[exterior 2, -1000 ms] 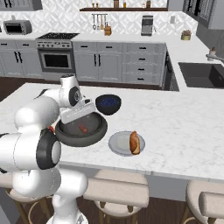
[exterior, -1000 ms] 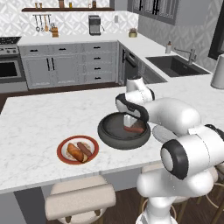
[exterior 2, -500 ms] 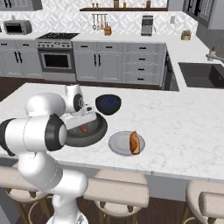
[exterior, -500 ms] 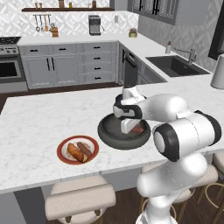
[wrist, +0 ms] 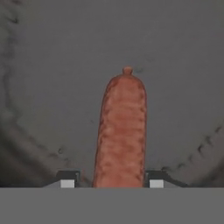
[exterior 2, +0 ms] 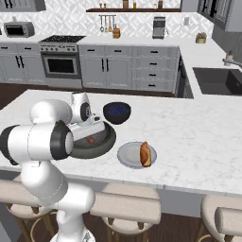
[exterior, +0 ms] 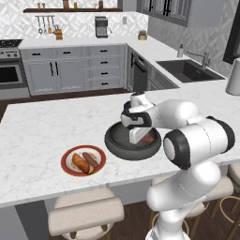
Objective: Place one bun and one sausage from the bowl on each plate.
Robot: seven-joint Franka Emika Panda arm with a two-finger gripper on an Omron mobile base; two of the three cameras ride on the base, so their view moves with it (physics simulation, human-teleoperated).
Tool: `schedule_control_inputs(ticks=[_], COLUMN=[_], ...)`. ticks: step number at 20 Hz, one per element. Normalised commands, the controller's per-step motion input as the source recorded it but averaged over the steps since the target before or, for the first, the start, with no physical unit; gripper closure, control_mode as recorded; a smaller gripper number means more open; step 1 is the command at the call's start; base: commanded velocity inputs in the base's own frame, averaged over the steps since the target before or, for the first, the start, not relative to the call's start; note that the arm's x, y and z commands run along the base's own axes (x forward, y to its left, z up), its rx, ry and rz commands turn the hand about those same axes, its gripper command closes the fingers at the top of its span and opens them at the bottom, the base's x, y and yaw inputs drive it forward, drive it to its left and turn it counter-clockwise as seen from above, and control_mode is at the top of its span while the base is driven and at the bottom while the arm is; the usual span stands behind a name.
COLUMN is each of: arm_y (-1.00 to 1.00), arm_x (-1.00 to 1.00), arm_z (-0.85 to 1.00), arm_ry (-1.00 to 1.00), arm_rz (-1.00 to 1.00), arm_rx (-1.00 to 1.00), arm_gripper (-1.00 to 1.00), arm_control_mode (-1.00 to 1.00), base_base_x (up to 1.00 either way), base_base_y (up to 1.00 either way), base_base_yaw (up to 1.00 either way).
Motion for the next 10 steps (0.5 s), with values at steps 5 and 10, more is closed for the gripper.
schedule_control_inputs(ticks=[5,10], arm_y=[0.0,-0.32], arm_x=[-0.08,-0.2], arm_z=[0.04,0.9], arm_ry=[0.0,-0.05], arm_rz=[-0.03,-0.11], arm_rx=[0.0,0.0], arm_gripper=[1.0,1.0], arm_control_mode=[-1.0,-1.0], base_base_x=[0.0,0.0], base_base_y=[0.0,0.0], base_base_yaw=[0.0,0.0])
